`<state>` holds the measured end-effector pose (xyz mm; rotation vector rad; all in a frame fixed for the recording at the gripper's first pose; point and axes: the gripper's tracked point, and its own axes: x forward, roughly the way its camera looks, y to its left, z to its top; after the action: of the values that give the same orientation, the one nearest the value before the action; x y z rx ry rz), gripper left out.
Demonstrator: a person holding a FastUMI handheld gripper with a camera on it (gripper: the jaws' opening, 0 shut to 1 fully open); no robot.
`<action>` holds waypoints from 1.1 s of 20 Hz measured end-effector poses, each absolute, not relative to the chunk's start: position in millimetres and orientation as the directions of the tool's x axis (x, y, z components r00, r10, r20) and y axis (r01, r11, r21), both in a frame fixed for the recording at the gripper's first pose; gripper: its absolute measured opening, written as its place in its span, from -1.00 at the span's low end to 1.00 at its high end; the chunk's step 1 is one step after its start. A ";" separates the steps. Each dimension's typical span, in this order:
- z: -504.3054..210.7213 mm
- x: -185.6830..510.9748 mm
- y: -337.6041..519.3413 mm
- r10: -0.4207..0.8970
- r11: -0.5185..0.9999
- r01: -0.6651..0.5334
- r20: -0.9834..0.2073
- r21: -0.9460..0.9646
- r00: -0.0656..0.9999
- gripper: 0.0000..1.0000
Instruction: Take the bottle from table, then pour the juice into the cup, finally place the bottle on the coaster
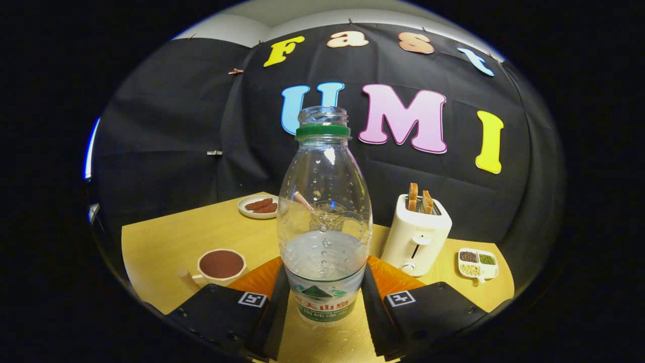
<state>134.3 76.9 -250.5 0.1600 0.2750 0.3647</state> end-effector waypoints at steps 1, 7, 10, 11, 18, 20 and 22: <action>-259.3 142.8 78.3 0.367 0.921 -0.316 -0.237 0.228 0.900 0.41; -295.0 179.9 89.0 0.367 0.915 -0.306 -0.234 0.262 0.900 0.40; -301.2 189.1 99.4 0.377 0.913 -0.317 -0.236 0.258 0.895 0.44; -303.1 190.6 102.3 0.379 0.913 -0.320 -0.236 0.254 0.895 0.44; -320.0 200.8 107.0 0.368 0.917 -0.305 -0.250 0.257 0.895 0.47; -323.9 202.5 104.4 0.360 0.920 -0.296 -0.256 0.256 0.897 0.48; -325.7 203.5 104.6 0.362 0.918 -0.295 -0.253 0.266 0.897 0.48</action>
<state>203.5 104.6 -325.7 0.2250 0.3042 0.3429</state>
